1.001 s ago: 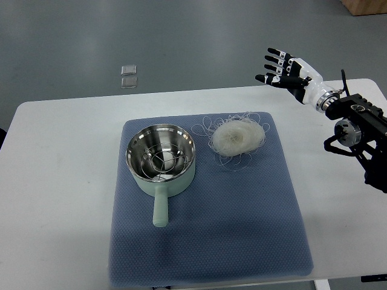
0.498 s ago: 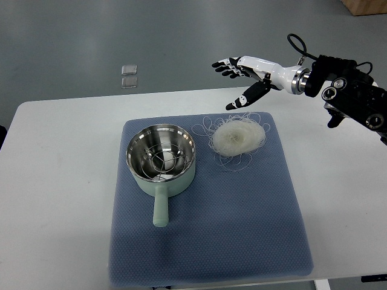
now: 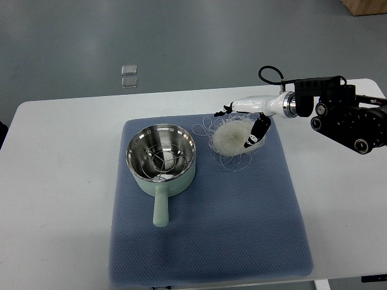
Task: Put vermicelli into pot with right hand
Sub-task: 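Grasp the vermicelli bundle with the right hand and lift it, then move the held vermicelli over the steel pot and release it inside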
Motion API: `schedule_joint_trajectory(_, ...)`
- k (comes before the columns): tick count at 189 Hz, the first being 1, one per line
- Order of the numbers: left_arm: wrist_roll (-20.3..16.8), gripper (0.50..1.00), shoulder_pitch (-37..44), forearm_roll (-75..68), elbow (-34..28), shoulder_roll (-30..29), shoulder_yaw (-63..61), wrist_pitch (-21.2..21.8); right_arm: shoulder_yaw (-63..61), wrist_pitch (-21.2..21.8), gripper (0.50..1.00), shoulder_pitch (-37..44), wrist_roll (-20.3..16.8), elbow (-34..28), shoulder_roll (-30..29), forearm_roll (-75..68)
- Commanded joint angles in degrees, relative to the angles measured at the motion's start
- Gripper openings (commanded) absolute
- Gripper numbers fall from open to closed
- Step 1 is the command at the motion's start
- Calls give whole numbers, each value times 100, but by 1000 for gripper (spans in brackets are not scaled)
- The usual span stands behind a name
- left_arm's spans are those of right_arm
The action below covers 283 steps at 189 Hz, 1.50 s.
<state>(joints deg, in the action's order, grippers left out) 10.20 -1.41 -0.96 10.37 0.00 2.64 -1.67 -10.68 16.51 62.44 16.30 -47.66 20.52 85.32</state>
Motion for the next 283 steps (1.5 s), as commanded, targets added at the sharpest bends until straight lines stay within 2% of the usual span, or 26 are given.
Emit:
schedule_joint_trajectory(1, 0, 1000, -8, -1, 17, 0, 0, 0, 75, -131, 926, -65, -22, 55, -65, 160)
schedule_joint_trajectory(66, 0, 1000, 0, -1, 35, 0, -9, 0, 400, -878, 919, -223, -22, 626, -522, 547)
schedule_joint_trajectory(86, 0, 1000, -8, -1, 44, 0, -9, 0, 488, -992, 868, -250, -22, 662, -645, 573)
schedule_joint_trajectory(92, 0, 1000, 0, -1, 44, 0, -9, 0, 497, -1001, 834, -241, -22, 670, -663, 573)
schedule_joint_trajectory(99, 0, 1000, -8, -1, 44, 0, -9, 0, 506, -1010, 746, -241, -22, 688, -663, 582)
schedule_joint_trajectory(101, 0, 1000, -8, -1, 44, 0, -9, 0, 506, -1010, 746, -241, -22, 688, -663, 582)
schedule_joint_trajectory(104, 0, 1000, -8, -1, 44, 0, -9, 0, 497, -1010, 705, -241, -22, 705, -663, 582)
schedule_joint_trajectory(105, 0, 1000, -8, -1, 44, 0, -9, 0, 497, -1010, 705, -241, -22, 706, -663, 582)
schedule_joint_trajectory(108, 0, 1000, -8, -1, 44, 0, -9, 0, 497, -1010, 654, -241, -22, 723, -663, 582)
schedule_joint_trajectory(109, 0, 1000, -8, -1, 44, 0, -9, 0, 497, -1010, 654, -241, -22, 723, -663, 582)
schedule_joint_trajectory(110, 0, 1000, -8, -1, 44, 0, -9, 0, 497, -1010, 627, -232, -22, 732, -663, 582)
schedule_joint_trajectory(111, 0, 1000, -8, -1, 44, 0, -9, 0, 497, -1010, 627, -232, -22, 732, -663, 582)
schedule_joint_trajectory(112, 0, 1000, 0, -1, 44, 0, -9, 0, 497, -1018, 597, -232, -22, 741, -663, 582)
schedule_joint_trajectory(113, 0, 1000, 0, -1, 44, 0, -9, 0, 497, -1018, 596, -232, -22, 741, -663, 582)
schedule_joint_trajectory(114, 0, 1000, -8, -1, 44, 0, -9, 0, 497, -1018, 566, -232, -22, 749, -663, 582)
schedule_joint_trajectory(115, 0, 1000, -8, -1, 44, 0, -9, 0, 497, -1018, 566, -232, -22, 749, -663, 582)
schedule_joint_trajectory(116, 0, 1000, -8, -10, 44, 0, -9, 0, 488, -1018, 529, -232, -22, 749, -663, 582)
schedule_joint_trajectory(117, 0, 1000, -8, -10, 44, 0, -9, 0, 488, -1018, 529, -232, -22, 749, -663, 582)
schedule_joint_trajectory(118, 0, 1000, -8, -1, 44, 0, -9, 0, 488, -1036, 500, -232, -22, 749, -663, 582)
schedule_joint_trajectory(157, 0, 1000, -8, -1, 44, 0, -9, 0, 392, -1554, 500, -162, -13, 697, -593, 485)
schedule_joint_trajectory(176, 0, 1000, -8, -1, 44, 0, -9, 0, 269, -1774, 500, 146, 58, 670, -531, 292)
schedule_joint_trajectory(194, 0, 1000, 0, -1, 44, 0, -9, 0, -180, -1739, 500, 278, 102, 626, -531, -288)
schedule_joint_trajectory(213, 0, 1000, 0, -1, 44, 0, -9, 0, -355, -1730, 500, 444, 102, 310, -531, -727)
schedule_joint_trajectory(264, 0, 1000, -8, -1, 26, 0, -9, 0, -373, -1704, 500, 796, 137, -604, -593, -789)
schedule_joint_trajectory(283, 0, 1000, 0, -1, 35, 0, -9, 0, -347, -1563, 500, 779, 330, -920, -707, -763)
